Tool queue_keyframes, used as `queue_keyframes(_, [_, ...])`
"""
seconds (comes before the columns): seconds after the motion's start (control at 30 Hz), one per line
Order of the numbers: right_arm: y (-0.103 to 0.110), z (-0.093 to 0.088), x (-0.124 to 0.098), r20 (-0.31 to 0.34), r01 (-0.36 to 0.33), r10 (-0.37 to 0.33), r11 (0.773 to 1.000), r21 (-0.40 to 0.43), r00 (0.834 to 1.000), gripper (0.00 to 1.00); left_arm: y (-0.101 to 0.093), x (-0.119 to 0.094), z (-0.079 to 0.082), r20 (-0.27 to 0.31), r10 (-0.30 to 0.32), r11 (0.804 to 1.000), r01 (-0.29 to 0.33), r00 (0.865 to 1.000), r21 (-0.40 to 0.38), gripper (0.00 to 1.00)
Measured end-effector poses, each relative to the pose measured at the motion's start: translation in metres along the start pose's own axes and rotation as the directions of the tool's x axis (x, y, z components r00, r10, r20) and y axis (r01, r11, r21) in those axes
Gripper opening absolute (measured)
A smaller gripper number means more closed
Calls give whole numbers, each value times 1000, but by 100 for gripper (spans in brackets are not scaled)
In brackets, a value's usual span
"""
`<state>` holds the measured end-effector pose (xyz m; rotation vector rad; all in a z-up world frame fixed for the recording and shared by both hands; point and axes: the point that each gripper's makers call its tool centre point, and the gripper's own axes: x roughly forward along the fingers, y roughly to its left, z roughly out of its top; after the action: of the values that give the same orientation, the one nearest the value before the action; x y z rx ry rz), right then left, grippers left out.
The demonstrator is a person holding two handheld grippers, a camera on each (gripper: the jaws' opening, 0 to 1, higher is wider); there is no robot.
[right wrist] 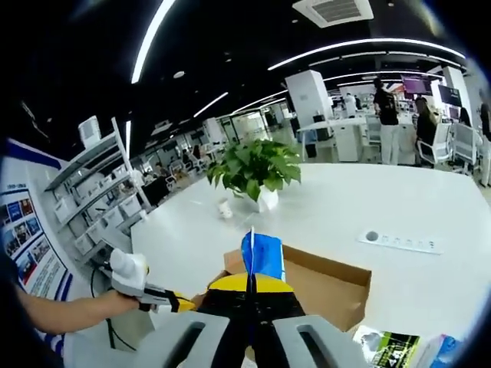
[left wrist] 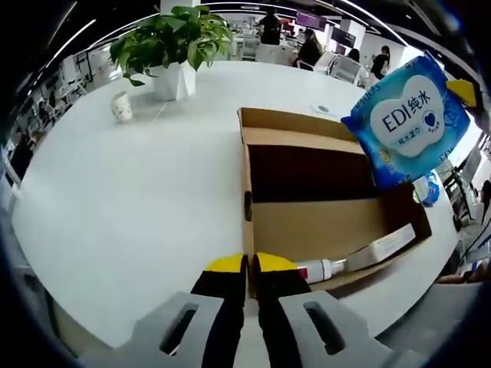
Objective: Operate the shoe box by opening the lid, removing the specified soft item, and placing it in the target area until the item is outside and the box remains undamaged.
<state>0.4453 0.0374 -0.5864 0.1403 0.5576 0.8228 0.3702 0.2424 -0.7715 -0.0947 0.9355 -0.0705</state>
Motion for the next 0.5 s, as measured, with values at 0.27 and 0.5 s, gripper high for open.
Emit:
queue_keyframes(0.27, [-16, 12, -20, 31, 39, -39, 999, 2, 999, 0, -2, -3, -1, -2, 0, 1000, 0, 1000, -7, 0])
queue_keyframes(0.5, [-36, 29, -43, 74, 82, -82, 997, 12, 994, 0, -2, -4, -2, -5, 1, 1000, -1, 1000, -8, 0])
